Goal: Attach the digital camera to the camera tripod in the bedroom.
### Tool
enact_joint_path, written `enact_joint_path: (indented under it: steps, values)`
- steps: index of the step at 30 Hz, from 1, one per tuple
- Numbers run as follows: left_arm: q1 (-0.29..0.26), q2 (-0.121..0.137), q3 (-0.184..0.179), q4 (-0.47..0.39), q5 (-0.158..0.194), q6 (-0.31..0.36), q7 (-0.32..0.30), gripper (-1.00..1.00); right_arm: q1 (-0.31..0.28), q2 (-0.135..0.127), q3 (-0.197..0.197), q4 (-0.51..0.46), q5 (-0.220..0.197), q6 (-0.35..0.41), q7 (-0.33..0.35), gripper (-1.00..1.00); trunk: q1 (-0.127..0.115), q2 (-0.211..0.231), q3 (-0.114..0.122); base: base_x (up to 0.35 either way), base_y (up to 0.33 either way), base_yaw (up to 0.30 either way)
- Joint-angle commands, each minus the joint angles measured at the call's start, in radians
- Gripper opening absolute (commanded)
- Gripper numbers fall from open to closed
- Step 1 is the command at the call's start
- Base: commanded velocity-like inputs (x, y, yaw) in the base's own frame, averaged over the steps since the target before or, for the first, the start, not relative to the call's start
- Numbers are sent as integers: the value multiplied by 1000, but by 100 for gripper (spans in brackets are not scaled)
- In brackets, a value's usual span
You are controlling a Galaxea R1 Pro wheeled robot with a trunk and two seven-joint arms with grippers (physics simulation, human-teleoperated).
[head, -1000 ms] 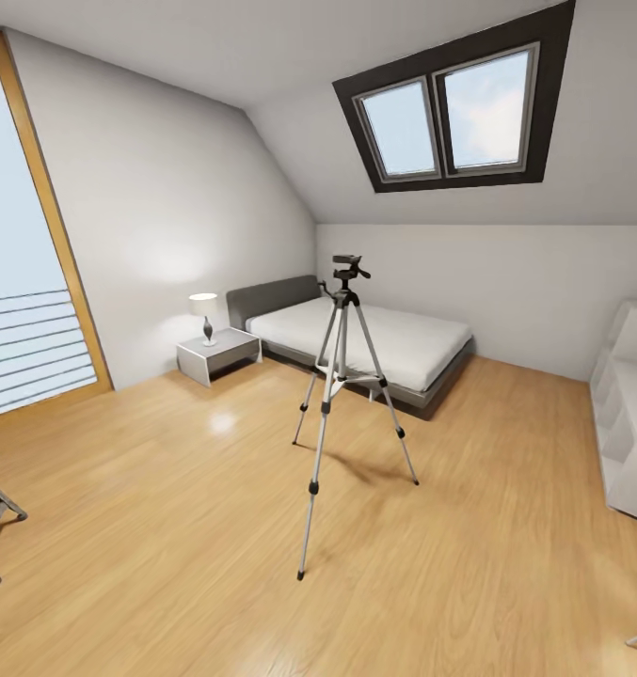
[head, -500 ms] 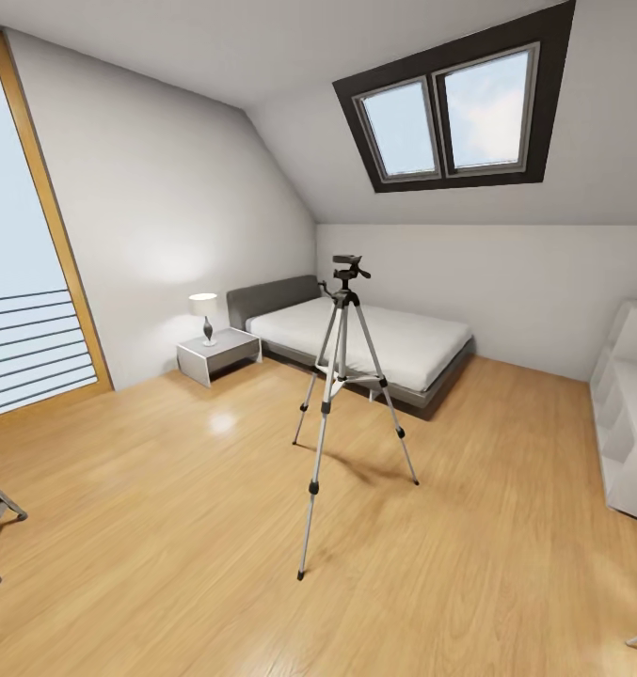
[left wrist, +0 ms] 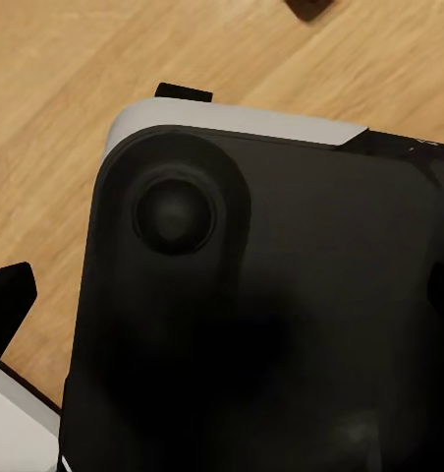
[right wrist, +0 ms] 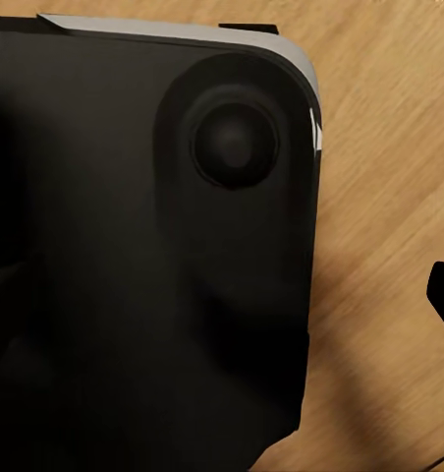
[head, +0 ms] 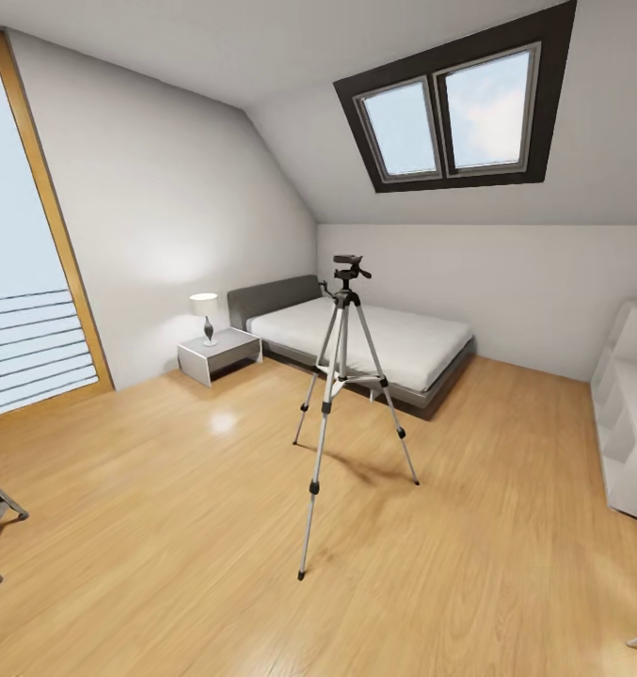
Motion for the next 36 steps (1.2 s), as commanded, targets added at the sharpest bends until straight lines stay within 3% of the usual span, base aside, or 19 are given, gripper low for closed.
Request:
enact_joint_path:
  steps: [1, 18, 36]
  values:
    - [0, 0, -1, -1, 6, -2, 0, 100, 0, 0, 1, -1, 1, -3, 0, 100, 0, 0, -1, 0, 0, 99]
    - [0, 0, -1, -1, 6, 3, 0, 100, 0, -3, 1, -1, 1, -4, -3, 100, 0, 0, -1, 0, 0, 182]
    - [0, -3, 5, -1, 6, -4, 2, 100, 0, -4, 1, -1, 0, -5, -3, 100, 0, 0, -1, -34, 0, 18]
